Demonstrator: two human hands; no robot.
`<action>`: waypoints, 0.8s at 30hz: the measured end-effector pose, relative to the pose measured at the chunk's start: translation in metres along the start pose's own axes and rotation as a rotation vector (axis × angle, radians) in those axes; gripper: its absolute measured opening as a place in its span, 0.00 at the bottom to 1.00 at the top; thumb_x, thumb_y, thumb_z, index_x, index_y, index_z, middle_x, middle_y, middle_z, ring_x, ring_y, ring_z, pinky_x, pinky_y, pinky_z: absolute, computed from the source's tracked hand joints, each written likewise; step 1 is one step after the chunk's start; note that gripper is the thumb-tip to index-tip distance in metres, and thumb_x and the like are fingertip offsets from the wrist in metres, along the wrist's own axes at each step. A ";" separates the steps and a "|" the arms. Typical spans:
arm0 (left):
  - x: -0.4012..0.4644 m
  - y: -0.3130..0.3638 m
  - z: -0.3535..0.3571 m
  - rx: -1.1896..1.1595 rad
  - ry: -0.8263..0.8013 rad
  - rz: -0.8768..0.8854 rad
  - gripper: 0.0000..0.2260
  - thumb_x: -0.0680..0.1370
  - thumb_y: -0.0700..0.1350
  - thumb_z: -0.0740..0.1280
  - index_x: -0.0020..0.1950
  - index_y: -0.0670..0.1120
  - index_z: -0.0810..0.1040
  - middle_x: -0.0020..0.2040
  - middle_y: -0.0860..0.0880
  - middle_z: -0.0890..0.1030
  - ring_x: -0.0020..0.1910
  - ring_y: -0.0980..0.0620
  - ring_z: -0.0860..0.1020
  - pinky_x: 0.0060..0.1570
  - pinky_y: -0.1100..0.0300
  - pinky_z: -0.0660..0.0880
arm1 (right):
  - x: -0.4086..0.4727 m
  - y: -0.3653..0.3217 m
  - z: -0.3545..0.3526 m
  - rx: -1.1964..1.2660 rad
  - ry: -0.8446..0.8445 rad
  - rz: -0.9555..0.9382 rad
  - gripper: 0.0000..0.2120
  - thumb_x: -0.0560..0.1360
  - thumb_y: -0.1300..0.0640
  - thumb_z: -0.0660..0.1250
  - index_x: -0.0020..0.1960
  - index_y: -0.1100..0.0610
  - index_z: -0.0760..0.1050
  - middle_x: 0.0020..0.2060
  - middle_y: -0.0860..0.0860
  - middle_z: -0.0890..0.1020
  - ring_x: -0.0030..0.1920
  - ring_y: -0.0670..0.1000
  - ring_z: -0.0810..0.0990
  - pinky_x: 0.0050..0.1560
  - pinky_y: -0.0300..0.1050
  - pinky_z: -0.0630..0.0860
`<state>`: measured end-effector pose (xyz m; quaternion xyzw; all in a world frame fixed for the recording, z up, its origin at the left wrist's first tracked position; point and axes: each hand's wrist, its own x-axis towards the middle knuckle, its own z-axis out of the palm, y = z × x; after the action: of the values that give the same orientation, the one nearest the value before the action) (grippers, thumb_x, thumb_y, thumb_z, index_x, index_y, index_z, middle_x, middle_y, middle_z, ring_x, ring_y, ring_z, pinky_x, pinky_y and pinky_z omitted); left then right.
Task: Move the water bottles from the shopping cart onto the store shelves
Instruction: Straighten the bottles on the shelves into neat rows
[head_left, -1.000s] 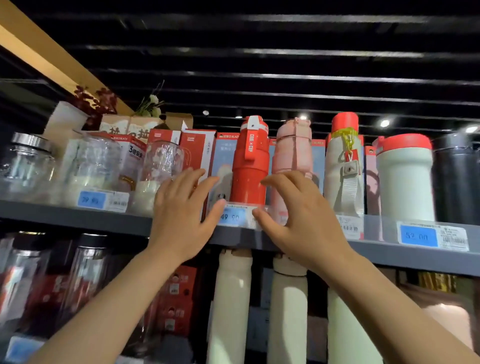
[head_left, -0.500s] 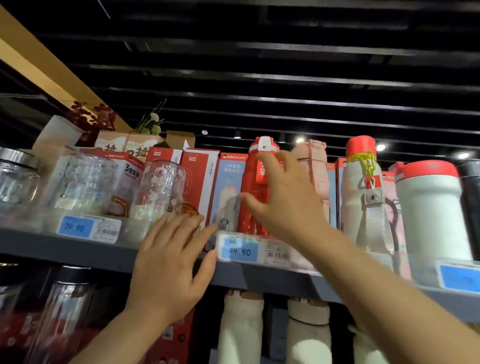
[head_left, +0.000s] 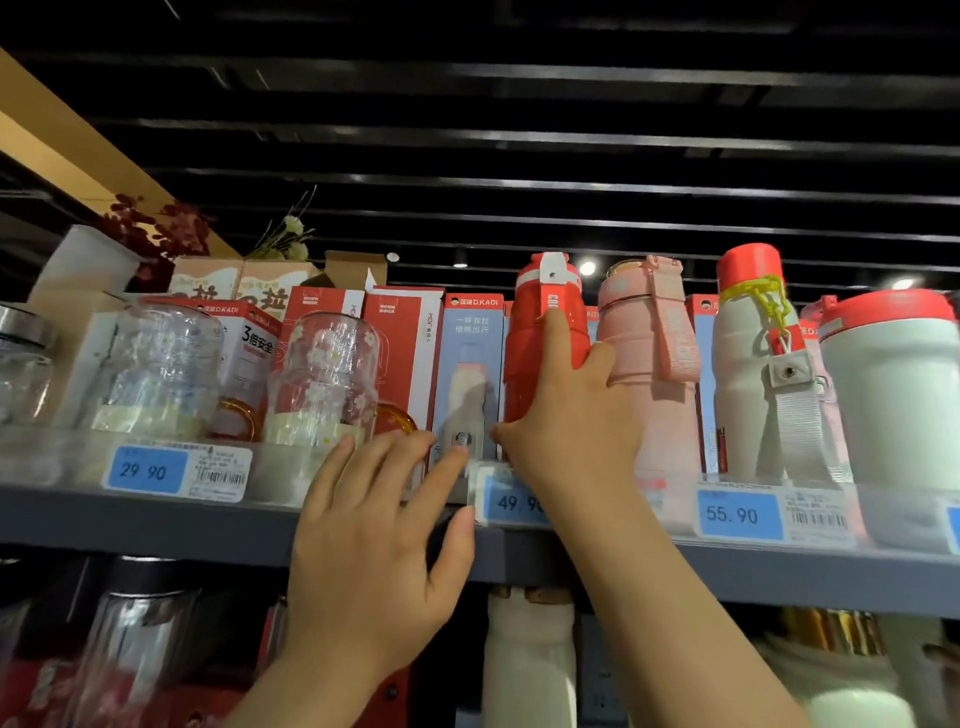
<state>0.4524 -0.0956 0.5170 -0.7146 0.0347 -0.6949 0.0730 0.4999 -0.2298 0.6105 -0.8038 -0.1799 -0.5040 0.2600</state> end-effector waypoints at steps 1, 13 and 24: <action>0.000 0.000 0.000 -0.003 0.004 0.001 0.20 0.78 0.53 0.56 0.61 0.47 0.81 0.58 0.47 0.80 0.59 0.44 0.77 0.68 0.45 0.65 | 0.000 0.000 0.000 0.020 0.001 -0.005 0.46 0.74 0.47 0.70 0.77 0.45 0.38 0.69 0.58 0.60 0.58 0.63 0.73 0.48 0.50 0.72; 0.001 0.004 -0.005 0.033 -0.037 -0.032 0.21 0.79 0.52 0.54 0.64 0.47 0.79 0.57 0.47 0.80 0.58 0.44 0.76 0.67 0.45 0.64 | 0.000 0.017 -0.014 0.479 -0.148 -0.146 0.46 0.71 0.52 0.71 0.77 0.43 0.43 0.60 0.53 0.65 0.49 0.52 0.72 0.46 0.43 0.69; 0.001 0.006 -0.004 0.034 -0.011 -0.042 0.20 0.79 0.51 0.55 0.62 0.47 0.80 0.57 0.47 0.80 0.59 0.45 0.75 0.69 0.47 0.61 | -0.007 0.009 0.000 0.222 -0.042 -0.098 0.48 0.68 0.37 0.71 0.76 0.43 0.43 0.69 0.55 0.60 0.60 0.61 0.72 0.54 0.52 0.73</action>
<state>0.4487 -0.1018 0.5173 -0.7177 0.0076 -0.6927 0.0707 0.5016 -0.2376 0.6017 -0.7706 -0.2790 -0.4763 0.3187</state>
